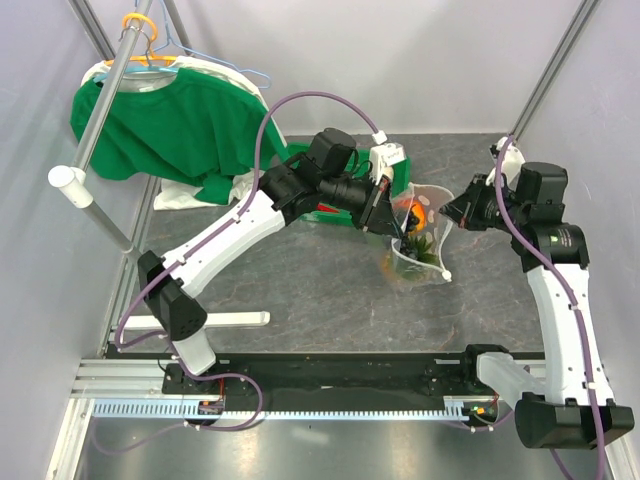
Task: Place the food in the zip-top bag and seal the zipper
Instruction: Adjust the zipper food storage bag at the center of the board.
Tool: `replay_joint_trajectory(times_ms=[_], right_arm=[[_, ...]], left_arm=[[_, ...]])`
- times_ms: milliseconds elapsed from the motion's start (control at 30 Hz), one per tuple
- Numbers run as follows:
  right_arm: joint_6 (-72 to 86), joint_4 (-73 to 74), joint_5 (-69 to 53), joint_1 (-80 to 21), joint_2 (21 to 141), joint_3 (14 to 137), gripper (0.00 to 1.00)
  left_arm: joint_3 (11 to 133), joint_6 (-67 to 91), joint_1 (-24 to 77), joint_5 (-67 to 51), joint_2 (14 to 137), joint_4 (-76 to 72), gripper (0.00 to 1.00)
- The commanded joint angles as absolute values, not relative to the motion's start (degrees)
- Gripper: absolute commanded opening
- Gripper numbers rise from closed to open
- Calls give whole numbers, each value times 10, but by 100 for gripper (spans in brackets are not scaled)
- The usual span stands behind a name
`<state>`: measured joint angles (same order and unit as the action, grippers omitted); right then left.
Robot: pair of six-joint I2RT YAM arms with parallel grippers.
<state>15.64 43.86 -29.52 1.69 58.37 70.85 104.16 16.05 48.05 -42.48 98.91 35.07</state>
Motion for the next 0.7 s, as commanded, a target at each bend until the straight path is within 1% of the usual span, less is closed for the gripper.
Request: replay_joint_trajectory(times_ms=[0,133,167,233,300,333,367,433,467,567,600,667], right_arm=[[98,478,-222,17,586,688,0],[65,508,-165,17,597,662,0],[57,513,-151,17,600,659,0],[55,521,-147,17,604,658,0],[55,520,-141,17,605,659,0],[55,519,-137,17,606,660,0],[55,521,-131,17,606,662,0],[48,525,-119,18,607,661,0],[47,524,-118,18,605,658,0],[43,523,-106,18,599,646,0],[43,523,-100,18,599,644,0],[47,522,-103,19,599,642,0]], left_arm=[[1066,214,481,-456,1017,329,2],[1094,196,482,-411,1046,338,2],[1099,187,482,-384,1055,343,2],[1101,175,482,-355,1061,345,2],[1107,157,482,-306,1071,350,14],[1112,149,479,-287,1075,357,22],[1117,135,476,-274,1077,362,34],[1114,127,457,-257,1072,364,48],[1107,123,448,-245,1070,360,58],[1112,126,392,-219,1064,324,66],[1114,127,363,-214,1067,302,66],[1119,129,339,-188,1073,287,66]])
